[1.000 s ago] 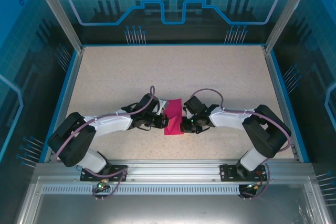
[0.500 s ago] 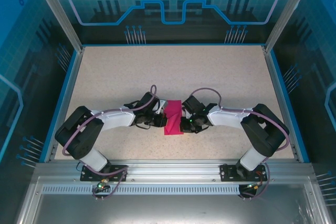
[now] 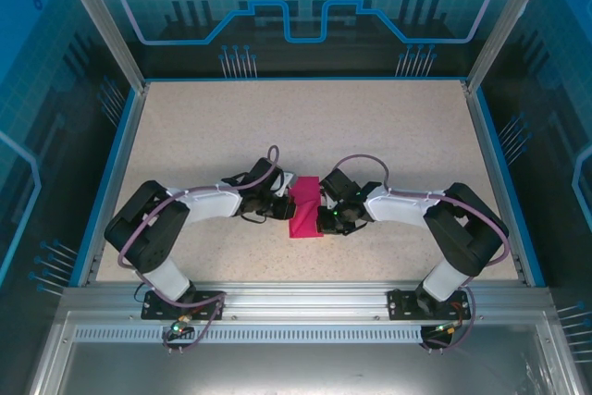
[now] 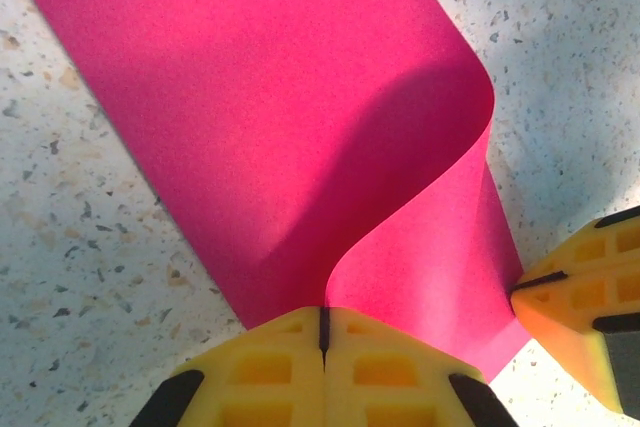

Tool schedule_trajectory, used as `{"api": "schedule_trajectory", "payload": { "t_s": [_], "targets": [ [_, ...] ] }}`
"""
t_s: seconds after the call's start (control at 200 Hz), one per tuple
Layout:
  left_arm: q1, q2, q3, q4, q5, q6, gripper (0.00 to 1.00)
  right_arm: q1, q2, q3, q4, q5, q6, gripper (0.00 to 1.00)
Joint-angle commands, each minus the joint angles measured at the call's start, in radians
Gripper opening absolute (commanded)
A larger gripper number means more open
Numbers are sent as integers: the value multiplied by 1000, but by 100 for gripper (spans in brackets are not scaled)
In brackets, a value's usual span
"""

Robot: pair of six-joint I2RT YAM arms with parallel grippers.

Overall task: Fold a paper plane with a square sheet of paper (fold left side to right side)
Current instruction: Fold the triangle a second time at the center of the table.

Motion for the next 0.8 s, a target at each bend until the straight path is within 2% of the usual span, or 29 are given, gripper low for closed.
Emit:
{"api": "schedule_trajectory", "payload": {
  "t_s": [0.0,0.795],
  "targets": [
    [9,17,30,-32,-11,33,0,19,30,1,-67,17,-15,0],
    [10,47,55,-46,-56,46,0,22,34,4,-79,24,-21,0]
  ]
}}
